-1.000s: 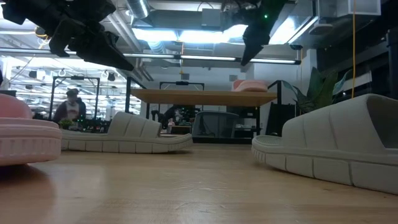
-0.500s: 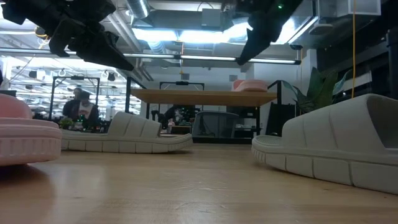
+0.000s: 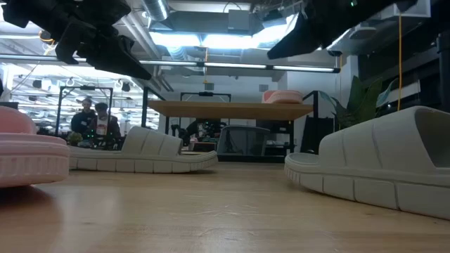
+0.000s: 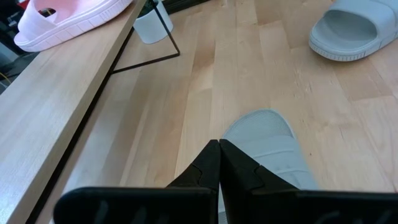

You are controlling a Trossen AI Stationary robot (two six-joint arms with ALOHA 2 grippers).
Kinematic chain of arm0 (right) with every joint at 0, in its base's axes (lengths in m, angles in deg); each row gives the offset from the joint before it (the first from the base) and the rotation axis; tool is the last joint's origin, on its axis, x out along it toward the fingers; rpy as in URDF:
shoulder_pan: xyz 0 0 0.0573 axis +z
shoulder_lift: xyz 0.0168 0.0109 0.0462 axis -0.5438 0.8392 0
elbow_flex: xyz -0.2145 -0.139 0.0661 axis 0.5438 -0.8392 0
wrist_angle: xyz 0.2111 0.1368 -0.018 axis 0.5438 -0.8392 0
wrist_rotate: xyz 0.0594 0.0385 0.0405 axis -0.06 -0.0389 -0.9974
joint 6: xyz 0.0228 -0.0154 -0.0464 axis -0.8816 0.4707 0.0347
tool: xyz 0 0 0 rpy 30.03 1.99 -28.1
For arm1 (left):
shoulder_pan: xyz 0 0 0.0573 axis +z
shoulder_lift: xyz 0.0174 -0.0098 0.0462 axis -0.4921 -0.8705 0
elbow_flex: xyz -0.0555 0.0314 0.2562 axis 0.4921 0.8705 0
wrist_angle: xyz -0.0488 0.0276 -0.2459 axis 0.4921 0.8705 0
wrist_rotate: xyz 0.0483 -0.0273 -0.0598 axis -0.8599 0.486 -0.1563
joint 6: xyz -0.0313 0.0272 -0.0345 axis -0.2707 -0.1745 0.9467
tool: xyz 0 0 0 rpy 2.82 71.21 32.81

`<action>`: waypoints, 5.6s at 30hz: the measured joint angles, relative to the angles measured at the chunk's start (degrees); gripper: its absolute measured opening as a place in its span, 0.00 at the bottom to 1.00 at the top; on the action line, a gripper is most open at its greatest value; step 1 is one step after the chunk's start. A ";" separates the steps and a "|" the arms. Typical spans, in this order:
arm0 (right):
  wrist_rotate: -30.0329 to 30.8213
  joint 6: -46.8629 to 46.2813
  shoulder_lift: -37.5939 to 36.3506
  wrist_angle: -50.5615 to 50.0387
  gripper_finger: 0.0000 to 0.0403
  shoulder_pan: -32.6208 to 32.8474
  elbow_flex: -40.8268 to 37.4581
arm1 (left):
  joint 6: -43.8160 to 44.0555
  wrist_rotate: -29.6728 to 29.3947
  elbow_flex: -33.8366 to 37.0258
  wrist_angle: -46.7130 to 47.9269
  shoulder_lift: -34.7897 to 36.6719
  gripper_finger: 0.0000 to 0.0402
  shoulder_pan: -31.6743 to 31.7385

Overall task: Pick and place slides into the shelf
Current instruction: Put the pink slipper on the shelf

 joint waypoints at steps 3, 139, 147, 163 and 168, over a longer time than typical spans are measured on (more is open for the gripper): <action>0.12 2.54 -0.08 7.25 0.22 0.00 -3.66 | 0.02 -0.01 0.00 0.01 0.00 0.00 0.00; -18.94 2.63 -4.77 28.10 0.22 0.00 -13.89 | 84.99 0.34 -46.32 48.38 -33.70 0.00 -37.70; -19.01 2.63 -4.77 27.99 0.22 0.00 -13.89 | 98.77 9.47 -57.01 69.04 -45.28 0.00 -36.66; -19.09 2.59 -4.76 26.98 0.22 0.00 -13.89 | 97.51 11.90 -58.12 70.67 -49.57 0.00 -33.29; -19.09 2.59 -4.75 26.50 0.22 0.00 -13.89 | 96.19 11.89 -58.12 70.84 -49.57 0.00 -33.51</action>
